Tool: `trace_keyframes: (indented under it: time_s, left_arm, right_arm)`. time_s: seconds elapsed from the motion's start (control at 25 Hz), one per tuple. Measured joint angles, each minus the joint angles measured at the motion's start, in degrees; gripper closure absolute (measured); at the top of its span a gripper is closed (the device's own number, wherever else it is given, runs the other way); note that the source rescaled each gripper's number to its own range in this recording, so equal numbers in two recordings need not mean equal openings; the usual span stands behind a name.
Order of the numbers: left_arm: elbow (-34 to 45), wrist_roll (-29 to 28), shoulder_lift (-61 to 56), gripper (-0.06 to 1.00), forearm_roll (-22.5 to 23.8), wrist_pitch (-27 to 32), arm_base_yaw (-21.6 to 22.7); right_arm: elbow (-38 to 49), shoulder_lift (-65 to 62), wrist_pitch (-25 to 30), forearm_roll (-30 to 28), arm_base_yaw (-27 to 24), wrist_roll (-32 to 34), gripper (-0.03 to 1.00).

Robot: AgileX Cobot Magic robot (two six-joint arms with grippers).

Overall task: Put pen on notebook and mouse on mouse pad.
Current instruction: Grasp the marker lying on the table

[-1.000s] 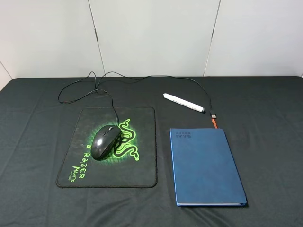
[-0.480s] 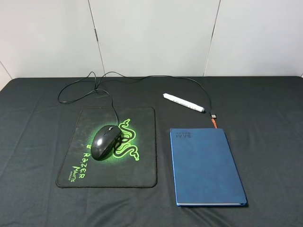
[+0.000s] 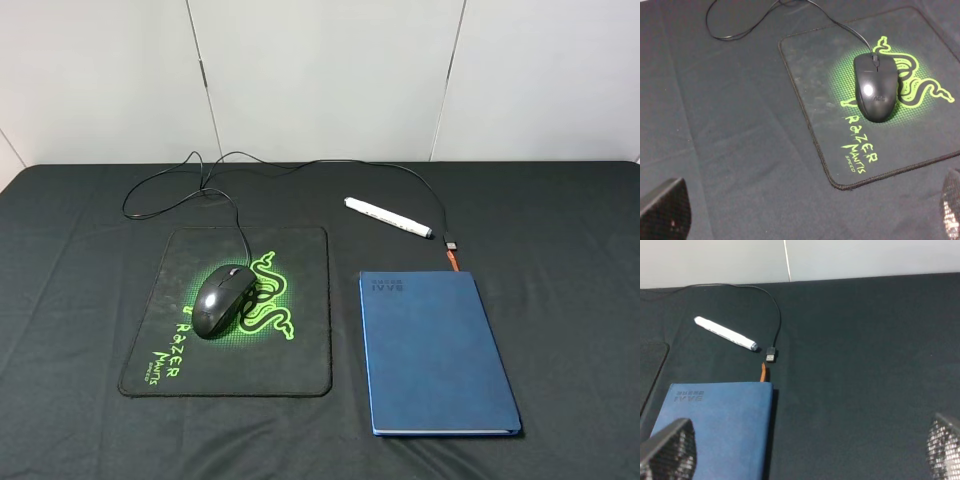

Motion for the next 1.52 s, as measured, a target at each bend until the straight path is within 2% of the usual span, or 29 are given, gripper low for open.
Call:
trace_keyframes:
  time_s: [0.48,0.76,0.92,1.2,1.52]
  left_arm:
    - [0.0,0.0,0.0,-0.06,0.0,0.0,0.0]
    - [0.0,0.0,0.0,-0.06,0.0,0.0,0.0]
    - [0.0,0.0,0.0,-0.06,0.0,0.0,0.0]
    - [0.0,0.0,0.0,-0.06,0.1,0.0,0.0]
    - [0.0,0.0,0.0,-0.06,0.1,0.0,0.0]
  right_arm:
    - [-0.57,1.82,-0.03,1.2,0.0,0.46,-0.03]
    - [-5.78,14.84,-1.0,1.25,0.0,1.49,-0.03]
    - [-8.92,23.75,-3.59,1.25,0.0,0.97,-0.03]
    - [-14.22,39.24,-9.35,2.58,0.0,-6.14,-0.03]
    - [-23.45,55.94,-9.92,5.9,0.0,-17.22,-0.03]
